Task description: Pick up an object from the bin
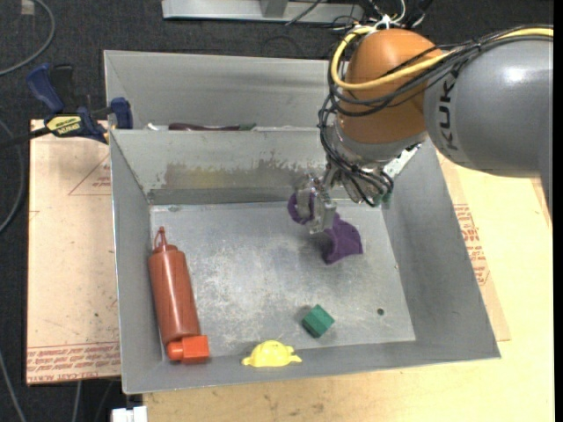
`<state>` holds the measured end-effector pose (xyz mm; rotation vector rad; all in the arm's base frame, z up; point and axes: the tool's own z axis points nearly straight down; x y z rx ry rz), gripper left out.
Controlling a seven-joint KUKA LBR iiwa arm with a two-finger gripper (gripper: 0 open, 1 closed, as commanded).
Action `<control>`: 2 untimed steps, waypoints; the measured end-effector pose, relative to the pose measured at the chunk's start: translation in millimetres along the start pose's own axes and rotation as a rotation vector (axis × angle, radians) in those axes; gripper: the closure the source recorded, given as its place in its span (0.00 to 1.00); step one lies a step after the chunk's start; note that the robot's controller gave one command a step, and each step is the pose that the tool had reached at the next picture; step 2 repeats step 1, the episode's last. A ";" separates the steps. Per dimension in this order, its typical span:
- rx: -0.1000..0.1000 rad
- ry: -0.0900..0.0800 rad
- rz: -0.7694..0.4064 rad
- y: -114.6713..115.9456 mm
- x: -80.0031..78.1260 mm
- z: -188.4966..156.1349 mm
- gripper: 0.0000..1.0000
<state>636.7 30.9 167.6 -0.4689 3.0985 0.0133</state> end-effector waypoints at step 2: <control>-0.002 0.006 0.014 1.3 16.5 -51.9 1.00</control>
Offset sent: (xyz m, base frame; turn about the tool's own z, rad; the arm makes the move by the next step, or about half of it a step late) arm 0.0102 0.0157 0.1771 0.0267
